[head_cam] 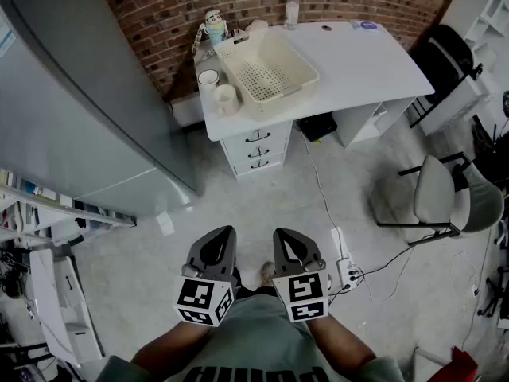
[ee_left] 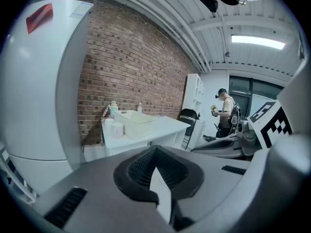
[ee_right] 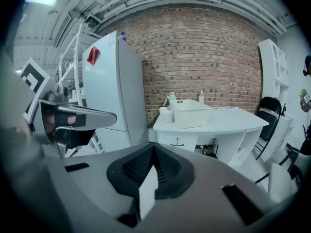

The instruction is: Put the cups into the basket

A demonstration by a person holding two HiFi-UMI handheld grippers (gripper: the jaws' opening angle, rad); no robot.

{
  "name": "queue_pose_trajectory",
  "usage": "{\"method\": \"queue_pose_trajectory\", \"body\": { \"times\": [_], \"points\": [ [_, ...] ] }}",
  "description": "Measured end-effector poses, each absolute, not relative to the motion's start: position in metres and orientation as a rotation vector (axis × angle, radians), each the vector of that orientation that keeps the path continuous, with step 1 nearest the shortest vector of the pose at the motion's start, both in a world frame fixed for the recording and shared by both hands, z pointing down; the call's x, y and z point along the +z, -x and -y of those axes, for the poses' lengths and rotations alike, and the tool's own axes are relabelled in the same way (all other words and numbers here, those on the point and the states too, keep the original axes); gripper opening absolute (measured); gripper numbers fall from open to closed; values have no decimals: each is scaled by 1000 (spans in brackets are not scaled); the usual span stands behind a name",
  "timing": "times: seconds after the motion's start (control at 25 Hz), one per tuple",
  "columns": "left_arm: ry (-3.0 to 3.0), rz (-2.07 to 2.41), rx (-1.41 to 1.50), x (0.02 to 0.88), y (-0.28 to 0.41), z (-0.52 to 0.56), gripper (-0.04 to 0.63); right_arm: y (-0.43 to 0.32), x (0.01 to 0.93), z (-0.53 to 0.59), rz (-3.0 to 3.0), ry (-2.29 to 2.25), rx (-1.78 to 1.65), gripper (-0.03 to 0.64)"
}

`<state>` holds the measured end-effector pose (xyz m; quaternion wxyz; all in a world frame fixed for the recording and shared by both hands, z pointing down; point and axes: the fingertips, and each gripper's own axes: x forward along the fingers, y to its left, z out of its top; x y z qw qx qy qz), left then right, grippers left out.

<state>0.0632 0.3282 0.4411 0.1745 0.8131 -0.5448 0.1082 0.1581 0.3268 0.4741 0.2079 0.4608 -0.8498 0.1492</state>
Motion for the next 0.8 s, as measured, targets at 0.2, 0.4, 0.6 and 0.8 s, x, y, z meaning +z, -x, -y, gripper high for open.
{"method": "queue_pose_trajectory", "body": {
  "times": [0.2, 0.4, 0.6, 0.8],
  "points": [
    [-2309, 1549, 301, 435, -57, -322, -2, -153, 472, -322, 2364, -1282, 423, 9],
    [-2310, 1547, 293, 434, -49, -319, -2, -144, 470, -317, 2367, -1279, 426, 11],
    [-2325, 1510, 308, 438, -38, -307, -2, -133, 474, -304, 2353, -1296, 435, 11],
    [-2359, 1469, 319, 432, -18, -286, -2, -112, 463, -285, 2339, -1338, 444, 12]
  ]
}}
